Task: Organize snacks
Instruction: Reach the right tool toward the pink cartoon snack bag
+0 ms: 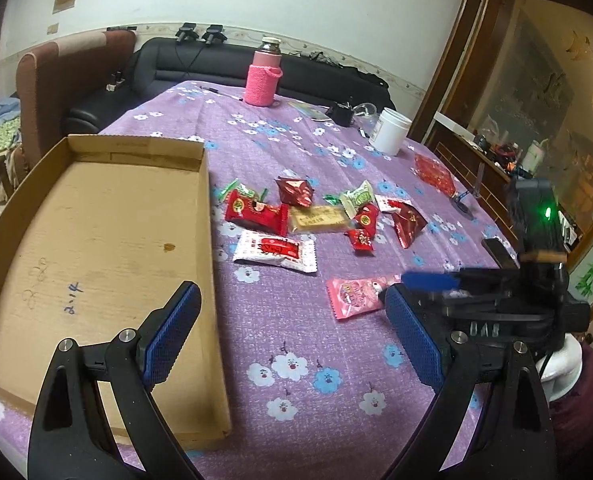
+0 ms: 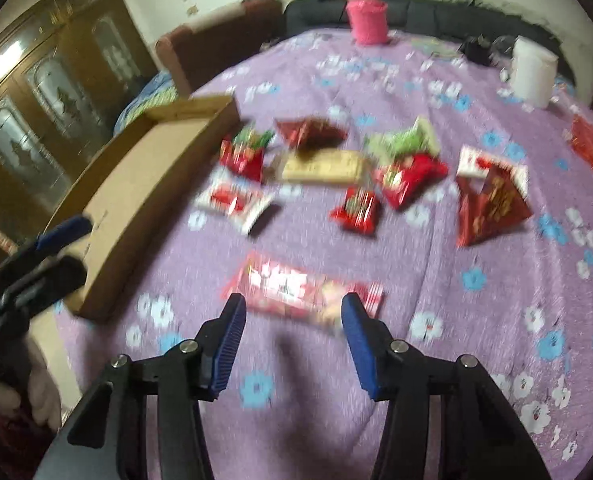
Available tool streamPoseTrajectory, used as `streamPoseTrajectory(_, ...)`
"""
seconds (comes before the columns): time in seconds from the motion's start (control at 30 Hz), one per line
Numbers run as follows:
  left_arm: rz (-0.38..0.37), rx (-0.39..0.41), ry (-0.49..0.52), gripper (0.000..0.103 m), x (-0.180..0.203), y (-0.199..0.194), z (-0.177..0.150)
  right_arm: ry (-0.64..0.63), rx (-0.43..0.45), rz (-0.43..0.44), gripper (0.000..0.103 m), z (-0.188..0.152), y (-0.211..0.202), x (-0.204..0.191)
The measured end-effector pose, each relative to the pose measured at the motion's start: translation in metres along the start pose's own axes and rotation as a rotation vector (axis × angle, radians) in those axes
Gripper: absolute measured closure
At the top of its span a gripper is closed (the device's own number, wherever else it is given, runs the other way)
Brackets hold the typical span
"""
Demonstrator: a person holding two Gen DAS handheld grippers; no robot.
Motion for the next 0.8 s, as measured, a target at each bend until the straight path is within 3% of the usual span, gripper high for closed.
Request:
streamPoseTrajectory(0.13,-0.004,-0.011,-0.011,0.009,0.001,0.002,-0.002,-0.023,0.055,0.02,0.05,0.037,0.003,-0.024)
streamPoseTrajectory(0.27,-0.005,-0.011,-0.006,0.009,0.004,-0.002,-0.004,-0.105,-0.005,0.061,0.05,0.061,0.042,-0.058)
streamPoseTrajectory(0.4,0.008,-0.005,0.005,0.009,-0.001,-0.012,-0.006,-0.05,-0.074,0.126,0.05,0.068,0.082,-0.066)
streamPoseTrajectory(0.47,0.014,0.0,0.01,0.009,-0.005,-0.017,-0.007,-0.005,-0.132,0.189,0.05,0.061,0.091,-0.068)
streamPoseTrajectory(0.6,-0.001,0.007,0.004,0.009,-0.011,-0.02,-0.009,0.05,-0.222,0.41,0.05,0.037,0.068,-0.077)
streamPoseTrajectory(0.7,-0.025,0.005,0.015,0.009,-0.005,-0.018,-0.01,0.007,-0.148,0.348,0.05,0.028,0.036,-0.063)
streamPoseTrajectory(0.8,-0.056,-0.009,0.034,0.009,0.006,-0.013,-0.009,-0.078,-0.058,0.174,0.05,0.018,0.01,-0.039)
Point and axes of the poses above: each gripper's, at about its wrist camera, not at the fingertips, and y roughly the way its jaws point, x to its right, z to its top, the point moved 8 cm from there along y, roughly the way its jaws point, and after that the axes turned 7 degrees about y, right-handed, at the moved point
